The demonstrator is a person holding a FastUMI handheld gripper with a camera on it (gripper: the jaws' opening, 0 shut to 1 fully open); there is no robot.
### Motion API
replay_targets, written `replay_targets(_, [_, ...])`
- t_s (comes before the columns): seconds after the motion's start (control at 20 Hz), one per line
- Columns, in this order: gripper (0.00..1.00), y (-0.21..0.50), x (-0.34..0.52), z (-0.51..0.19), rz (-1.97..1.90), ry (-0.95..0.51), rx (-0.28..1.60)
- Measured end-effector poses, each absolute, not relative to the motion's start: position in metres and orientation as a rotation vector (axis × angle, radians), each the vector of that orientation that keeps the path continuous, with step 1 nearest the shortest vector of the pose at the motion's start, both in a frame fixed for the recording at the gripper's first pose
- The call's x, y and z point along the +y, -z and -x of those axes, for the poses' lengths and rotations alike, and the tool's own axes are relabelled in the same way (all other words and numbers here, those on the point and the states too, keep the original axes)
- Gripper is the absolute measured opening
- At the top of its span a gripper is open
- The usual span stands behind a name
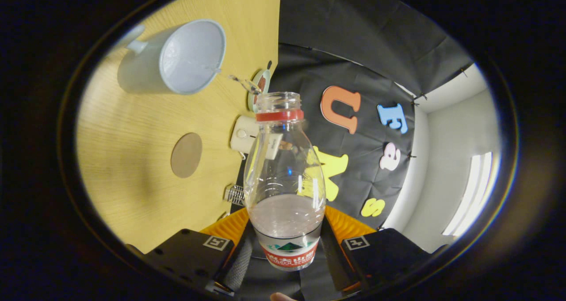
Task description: Take the bottle from table, then pour the juice into the cup, finally place the bottle on the coaster
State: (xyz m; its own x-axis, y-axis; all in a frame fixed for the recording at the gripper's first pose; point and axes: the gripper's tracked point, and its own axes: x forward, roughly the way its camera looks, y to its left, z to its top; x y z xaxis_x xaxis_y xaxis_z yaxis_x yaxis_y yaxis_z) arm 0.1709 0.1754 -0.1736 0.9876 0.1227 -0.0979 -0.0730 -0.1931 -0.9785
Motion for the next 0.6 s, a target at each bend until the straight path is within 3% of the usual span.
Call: replay_targets(0.6, [0.79,0.1652,0.1778,-0.1722,1.795,-0.177,-0.06])
